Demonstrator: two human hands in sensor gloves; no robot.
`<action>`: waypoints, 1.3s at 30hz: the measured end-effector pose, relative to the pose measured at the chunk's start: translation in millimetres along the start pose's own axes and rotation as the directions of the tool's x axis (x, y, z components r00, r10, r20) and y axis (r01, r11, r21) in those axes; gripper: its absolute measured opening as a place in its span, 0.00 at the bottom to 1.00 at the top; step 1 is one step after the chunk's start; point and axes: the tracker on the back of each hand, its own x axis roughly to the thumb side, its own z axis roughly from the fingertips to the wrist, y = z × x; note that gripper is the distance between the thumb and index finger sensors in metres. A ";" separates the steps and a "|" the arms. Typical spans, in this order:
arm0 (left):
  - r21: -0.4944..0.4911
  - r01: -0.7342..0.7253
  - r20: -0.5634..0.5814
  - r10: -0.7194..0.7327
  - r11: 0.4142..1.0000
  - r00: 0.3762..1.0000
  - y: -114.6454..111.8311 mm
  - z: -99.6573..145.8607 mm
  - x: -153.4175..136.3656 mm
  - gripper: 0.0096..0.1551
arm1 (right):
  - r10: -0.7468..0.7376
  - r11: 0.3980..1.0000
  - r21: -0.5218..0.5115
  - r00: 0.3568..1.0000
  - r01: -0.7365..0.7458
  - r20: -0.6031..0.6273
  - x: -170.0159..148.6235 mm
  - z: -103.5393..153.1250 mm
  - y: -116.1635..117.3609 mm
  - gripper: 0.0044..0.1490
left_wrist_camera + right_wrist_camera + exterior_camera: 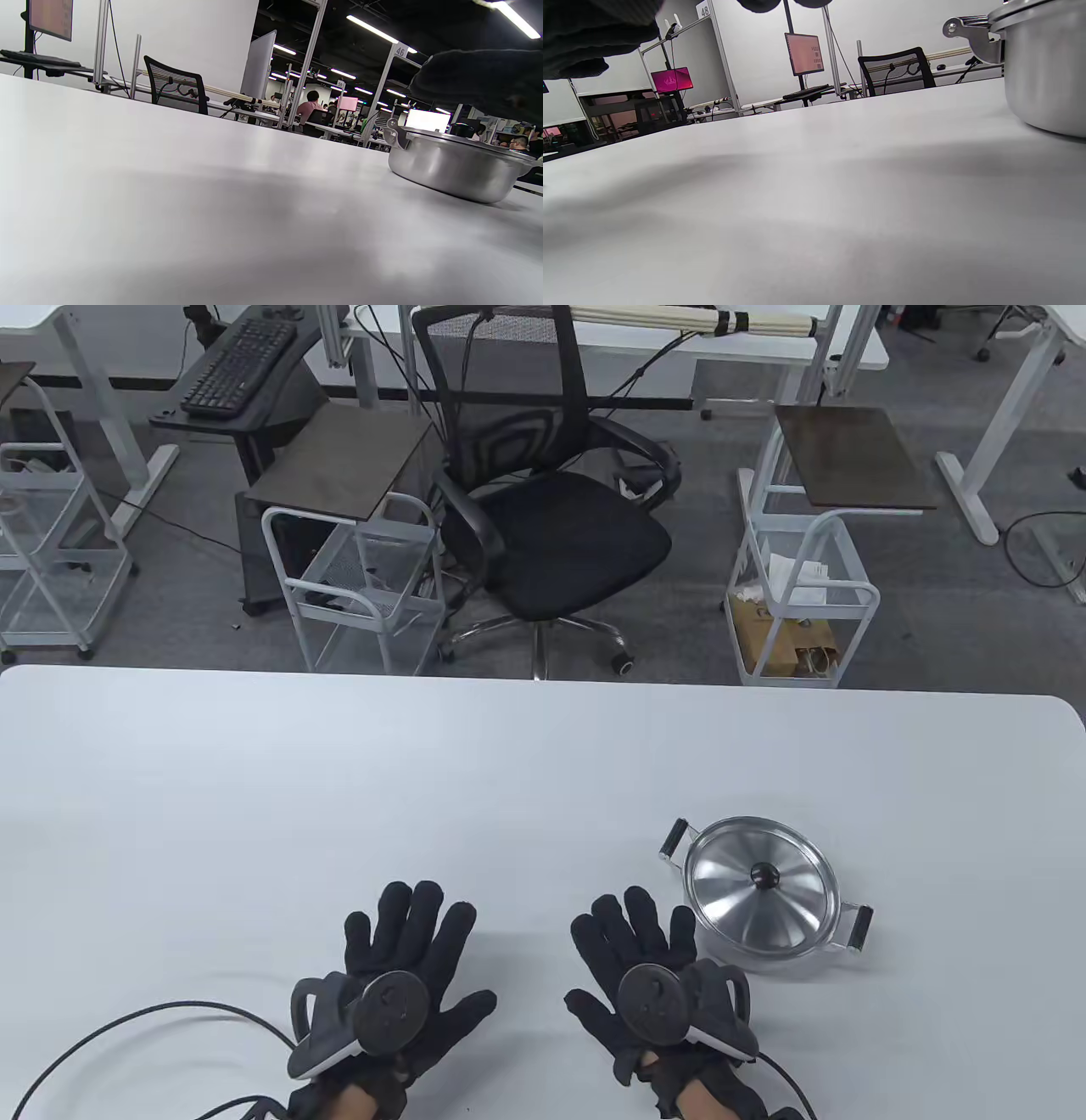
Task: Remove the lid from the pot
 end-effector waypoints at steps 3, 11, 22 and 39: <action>0.001 -0.004 -0.005 0.004 1.000 1.000 0.1 0.5 0.2 0.53 | -0.016 1.000 -0.007 1.000 0.016 -0.010 -2.8 1.3 -2.3 0.47; 0.036 -0.048 -0.038 0.049 0.998 0.998 5.0 2.0 -11.7 0.53 | -0.037 0.998 -0.045 0.999 0.037 -0.003 -4.3 0.8 -5.4 0.47; 0.059 -0.079 -0.046 0.082 0.995 0.996 6.4 1.2 -13.3 0.53 | -0.006 0.996 -0.093 1.000 0.008 0.019 -4.5 7.6 -19.1 0.47; 0.037 -0.108 -0.091 0.111 0.993 0.990 2.8 -2.4 -17.6 0.53 | -0.159 0.913 -0.408 0.925 0.005 -0.345 -134.4 47.0 -110.1 0.45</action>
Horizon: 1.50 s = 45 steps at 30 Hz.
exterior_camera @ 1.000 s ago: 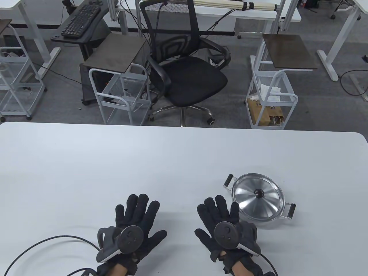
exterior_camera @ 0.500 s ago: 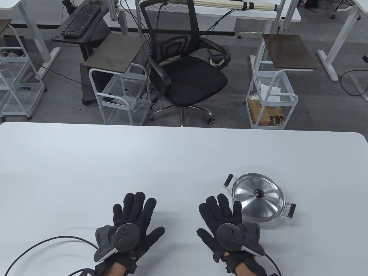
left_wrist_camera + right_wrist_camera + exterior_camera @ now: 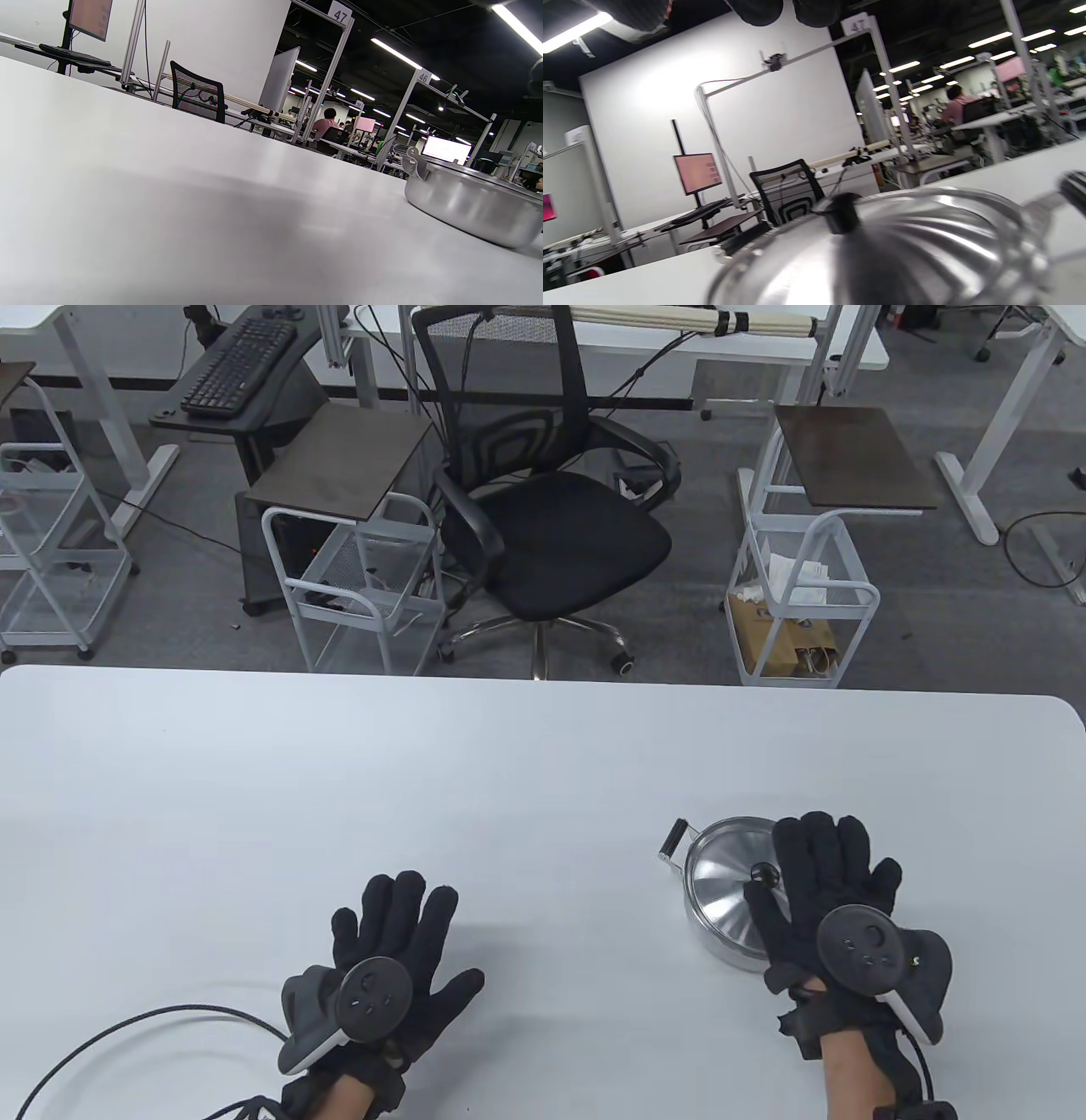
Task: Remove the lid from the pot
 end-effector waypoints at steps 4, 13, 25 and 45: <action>-0.017 -0.016 -0.014 0.016 1.000 1.000 -2.2 -1.4 -1.9 0.53 | -0.087 0.995 0.028 0.986 0.092 -0.143 -43.6 -0.5 14.9 0.45; -0.049 -0.026 -0.022 0.025 0.998 0.999 -5.5 -1.9 -2.8 0.53 | -0.161 0.982 0.023 0.897 0.187 -0.413 -99.9 11.9 36.2 0.42; -0.067 -0.033 -0.039 0.030 0.997 0.999 -4.6 -1.8 -2.3 0.53 | -0.101 0.984 0.082 0.868 0.161 -0.486 -111.0 13.6 56.1 0.36; -0.089 -0.052 -0.061 0.046 0.995 0.997 -4.1 -2.1 -5.2 0.52 | -0.248 0.960 -0.025 0.808 0.278 -0.535 -111.1 11.6 65.6 0.32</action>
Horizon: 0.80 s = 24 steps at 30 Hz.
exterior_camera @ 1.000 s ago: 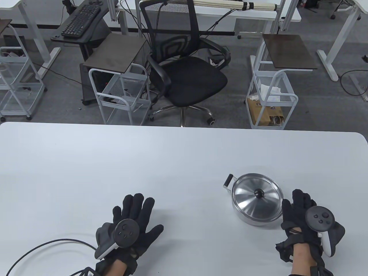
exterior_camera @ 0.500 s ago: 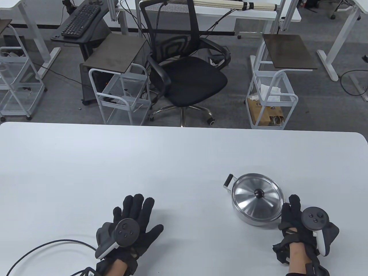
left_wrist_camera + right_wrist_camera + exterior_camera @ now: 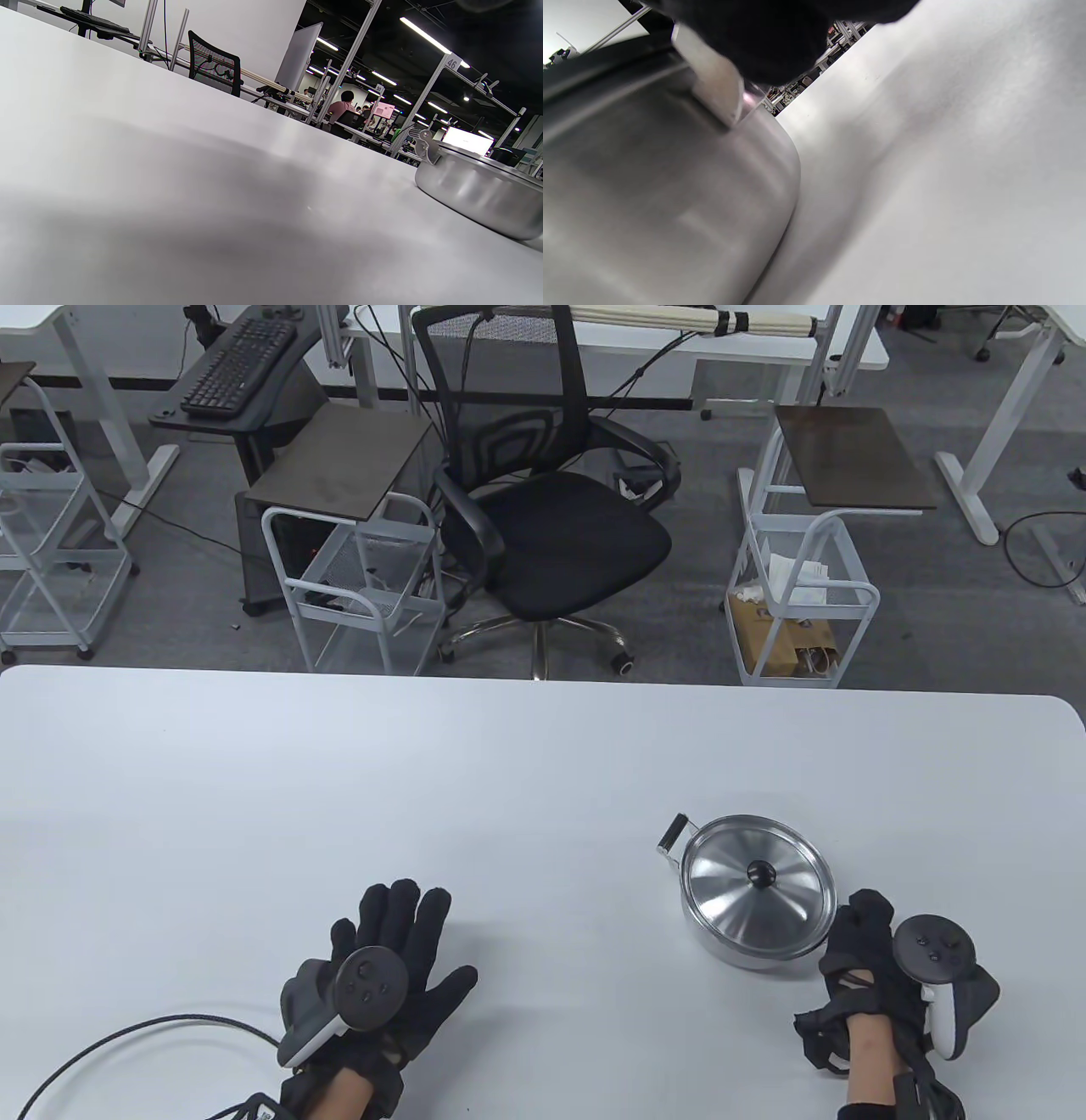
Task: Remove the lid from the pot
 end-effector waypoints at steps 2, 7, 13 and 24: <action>-0.003 -0.002 -0.005 0.002 1.000 1.000 0.4 0.1 -0.7 0.52 | -0.012 1.000 -0.011 1.000 0.012 0.001 -0.3 0.0 0.4 0.32; 0.001 -0.010 -0.016 0.010 1.000 1.000 2.8 0.1 -4.2 0.51 | -0.067 0.997 -0.022 0.998 0.067 0.016 -2.1 1.3 0.2 0.31; 0.026 -0.034 -0.028 0.035 0.999 0.999 8.6 1.8 -9.1 0.51 | -0.167 0.985 -0.046 0.985 0.168 0.036 4.4 6.2 -3.6 0.31; 0.078 -0.084 -0.044 0.088 0.993 0.995 21.2 5.4 -20.7 0.51 | -0.286 0.958 0.016 0.946 0.287 0.151 55.7 39.3 -2.4 0.31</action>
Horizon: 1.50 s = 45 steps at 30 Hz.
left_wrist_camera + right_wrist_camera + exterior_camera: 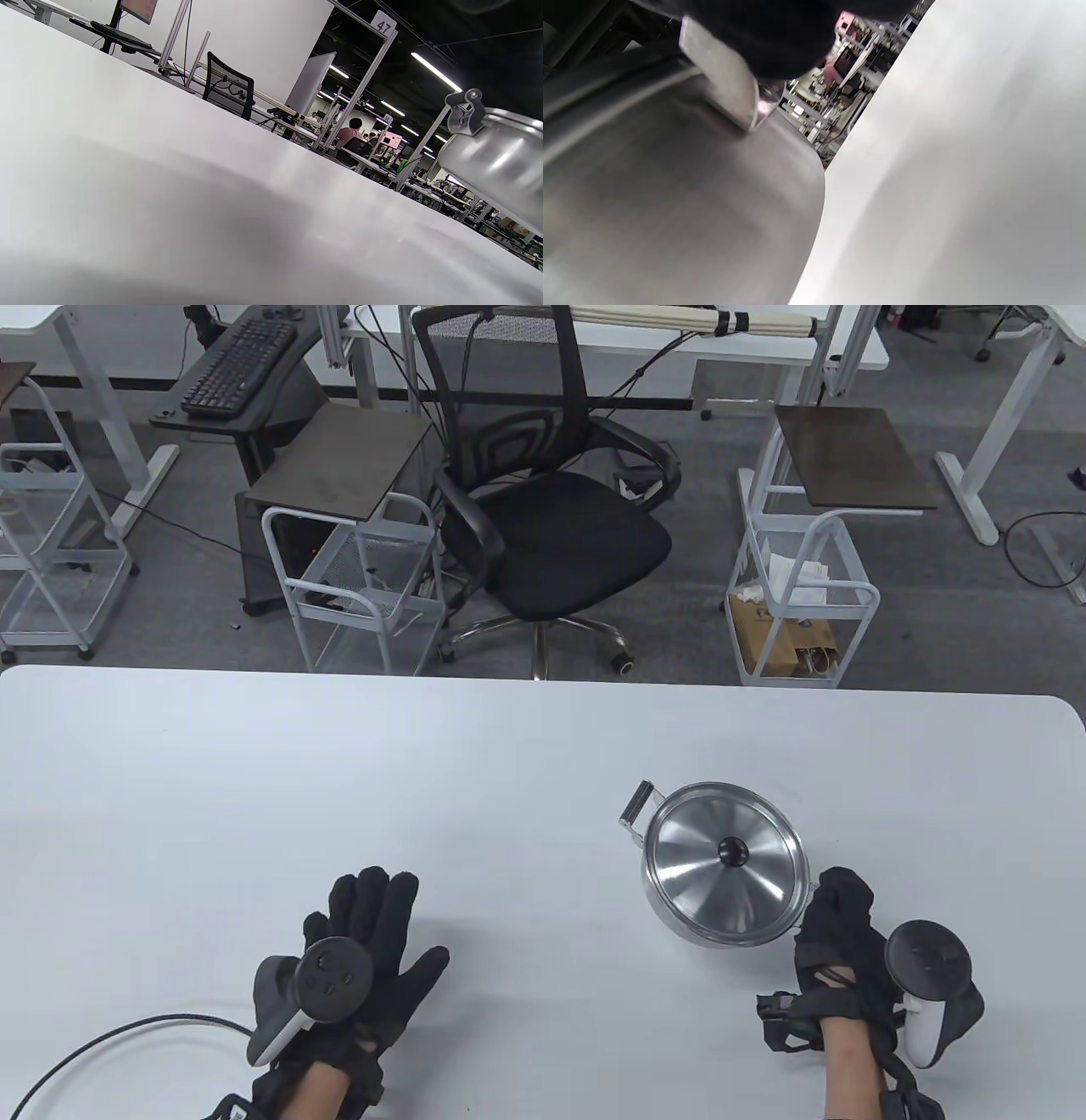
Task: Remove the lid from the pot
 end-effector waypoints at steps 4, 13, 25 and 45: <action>0.016 -0.027 -0.012 0.027 1.000 1.000 4.8 -0.1 -6.2 0.51 | -0.021 0.998 0.065 0.999 0.019 0.042 20.6 14.4 20.7 0.31; 0.021 -0.046 -0.021 0.047 0.999 0.999 5.6 0.5 -9.9 0.51 | -0.030 0.974 0.227 0.997 0.014 0.070 33.9 41.1 77.4 0.31; 0.007 -0.041 -0.019 0.042 0.999 0.999 4.6 0.4 -11.1 0.51 | 0.023 0.952 0.304 0.998 -0.040 0.056 22.5 42.4 103.4 0.31; -0.012 -0.042 -0.028 0.041 0.999 0.999 3.1 0.3 -11.0 0.51 | 0.073 0.943 0.320 0.996 -0.088 0.059 18.4 42.2 105.9 0.30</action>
